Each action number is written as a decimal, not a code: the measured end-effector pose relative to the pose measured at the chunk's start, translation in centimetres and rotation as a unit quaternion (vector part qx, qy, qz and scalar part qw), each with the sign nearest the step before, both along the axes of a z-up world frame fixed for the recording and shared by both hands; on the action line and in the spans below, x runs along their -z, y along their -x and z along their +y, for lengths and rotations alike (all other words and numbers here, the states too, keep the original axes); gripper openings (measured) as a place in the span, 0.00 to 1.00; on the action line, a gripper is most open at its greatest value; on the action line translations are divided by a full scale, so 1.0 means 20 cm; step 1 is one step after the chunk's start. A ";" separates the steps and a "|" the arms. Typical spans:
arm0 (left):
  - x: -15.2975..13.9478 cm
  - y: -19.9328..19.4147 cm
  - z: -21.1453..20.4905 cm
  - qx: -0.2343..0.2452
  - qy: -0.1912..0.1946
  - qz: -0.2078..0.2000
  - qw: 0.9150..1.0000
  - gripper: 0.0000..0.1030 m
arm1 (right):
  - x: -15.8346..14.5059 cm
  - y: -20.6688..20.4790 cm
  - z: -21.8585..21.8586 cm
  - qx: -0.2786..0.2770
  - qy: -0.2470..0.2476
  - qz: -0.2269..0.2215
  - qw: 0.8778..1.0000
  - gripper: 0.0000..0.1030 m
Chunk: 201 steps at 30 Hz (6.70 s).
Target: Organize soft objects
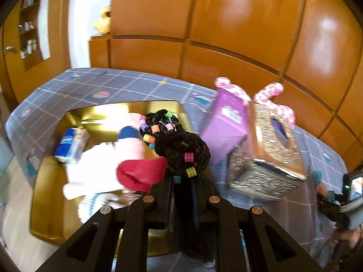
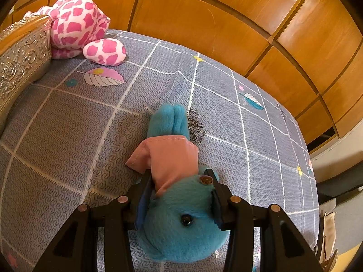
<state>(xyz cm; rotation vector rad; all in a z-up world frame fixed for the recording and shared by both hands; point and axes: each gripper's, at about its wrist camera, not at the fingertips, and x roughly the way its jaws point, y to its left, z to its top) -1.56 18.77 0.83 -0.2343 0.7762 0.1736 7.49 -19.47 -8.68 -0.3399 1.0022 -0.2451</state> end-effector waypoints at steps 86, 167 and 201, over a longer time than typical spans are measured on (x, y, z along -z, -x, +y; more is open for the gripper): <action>0.07 0.09 0.03 -0.014 -0.028 0.001 0.999 0.70 | -0.37 0.11 0.26 -0.028 -0.338 -0.069 0.938 0.29; 0.09 0.19 0.36 -0.110 -0.011 0.004 0.994 0.76 | -0.39 0.03 1.68 -0.307 -0.225 -0.030 0.924 0.50; -0.04 0.18 -0.16 -0.018 -0.073 -0.013 0.997 1.00 | -0.53 0.30 1.05 -0.135 -0.182 -0.171 0.959 0.64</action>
